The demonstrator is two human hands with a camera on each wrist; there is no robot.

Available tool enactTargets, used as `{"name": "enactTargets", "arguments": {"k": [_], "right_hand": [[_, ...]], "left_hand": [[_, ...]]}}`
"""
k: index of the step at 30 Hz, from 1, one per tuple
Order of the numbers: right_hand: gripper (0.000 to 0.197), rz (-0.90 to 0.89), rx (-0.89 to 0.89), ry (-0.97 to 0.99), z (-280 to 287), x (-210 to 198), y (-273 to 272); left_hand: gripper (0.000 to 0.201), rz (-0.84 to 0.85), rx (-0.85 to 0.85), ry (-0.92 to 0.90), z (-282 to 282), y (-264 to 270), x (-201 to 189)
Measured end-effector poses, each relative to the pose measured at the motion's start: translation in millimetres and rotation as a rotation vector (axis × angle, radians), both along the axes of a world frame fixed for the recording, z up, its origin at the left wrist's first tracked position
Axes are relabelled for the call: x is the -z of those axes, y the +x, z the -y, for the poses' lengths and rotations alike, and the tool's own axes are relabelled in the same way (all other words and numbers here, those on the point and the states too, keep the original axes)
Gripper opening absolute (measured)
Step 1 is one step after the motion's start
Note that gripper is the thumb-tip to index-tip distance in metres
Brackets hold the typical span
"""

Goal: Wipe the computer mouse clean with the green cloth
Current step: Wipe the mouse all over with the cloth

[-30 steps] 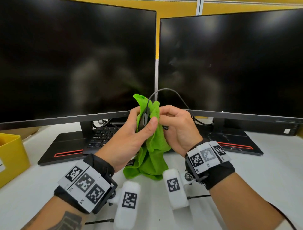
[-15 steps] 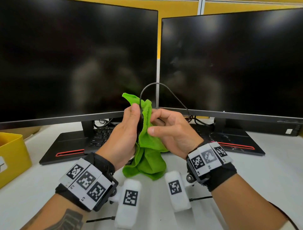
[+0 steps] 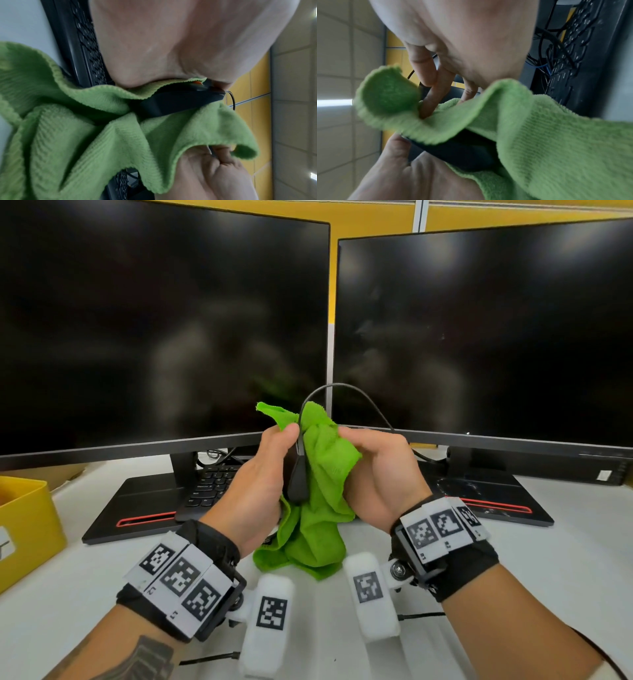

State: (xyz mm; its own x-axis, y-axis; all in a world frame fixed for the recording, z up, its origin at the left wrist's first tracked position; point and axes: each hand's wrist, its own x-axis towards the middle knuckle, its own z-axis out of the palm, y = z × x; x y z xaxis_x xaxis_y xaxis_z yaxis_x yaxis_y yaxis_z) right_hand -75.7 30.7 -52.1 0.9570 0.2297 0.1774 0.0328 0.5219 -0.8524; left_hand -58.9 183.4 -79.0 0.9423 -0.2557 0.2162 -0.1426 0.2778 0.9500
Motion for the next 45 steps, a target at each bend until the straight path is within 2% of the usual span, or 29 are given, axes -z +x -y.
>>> {"name": "enactTargets", "arguments": {"k": [2,5,6,8,12,18,20,22,24,31,34,39,41,45], "right_hand": [[0.072,0.026,-0.04,-0.009,2.9,0.7,1.3],[0.031,0.203,0.028,-0.134,6.4,6.2,3.9],[0.024,0.257,0.043,-0.158,6.1,7.3,3.1],[0.024,0.321,0.053,-0.188,4.8,8.6,0.9],[0.033,0.329,0.069,-0.208,2.9,9.2,2.3],[0.005,0.328,0.061,-0.248,2.5,11.6,0.9],[0.01,0.312,0.052,-0.251,3.8,12.5,0.7],[0.007,0.303,0.051,-0.25,3.4,12.8,0.1],[0.001,0.286,0.052,-0.246,3.4,13.1,-0.2],[0.009,0.226,0.056,-0.242,2.6,12.4,-0.8],[0.013,0.199,0.028,-0.244,3.6,12.5,0.0],[0.014,0.148,-0.057,-0.229,5.4,9.9,-0.2],[0.019,0.134,-0.063,-0.215,6.3,9.2,-0.4],[0.044,0.082,-0.017,-0.176,4.4,10.2,1.7]], "left_hand": [[0.059,-0.003,0.001,-0.001,1.2,-3.6,-1.7],[0.043,0.024,-0.012,0.031,1.9,-7.9,-2.0],[0.042,0.04,-0.022,0.054,1.5,-7.7,-1.8],[0.049,0.059,-0.033,0.076,0.6,-9.1,-2.4],[0.063,0.097,-0.018,0.067,-1.6,-7.2,-0.4],[0.074,0.148,-0.047,0.07,-1.1,-8.6,1.3],[0.079,0.154,-0.057,0.07,-0.1,-9.1,1.6],[0.08,0.155,-0.064,0.071,0.1,-9.5,1.1],[0.077,0.158,-0.071,0.082,0.0,-9.4,0.8],[0.074,0.167,-0.103,0.123,0.0,-10.7,-0.2],[0.065,0.178,-0.111,0.162,-0.5,-10.8,-1.3],[0.073,0.202,-0.123,0.224,-3.8,-8.1,-0.3],[0.076,0.219,-0.126,0.261,-4.0,-6.1,1.8],[0.079,0.268,-0.118,0.359,-4.1,-3.1,4.9]]}}
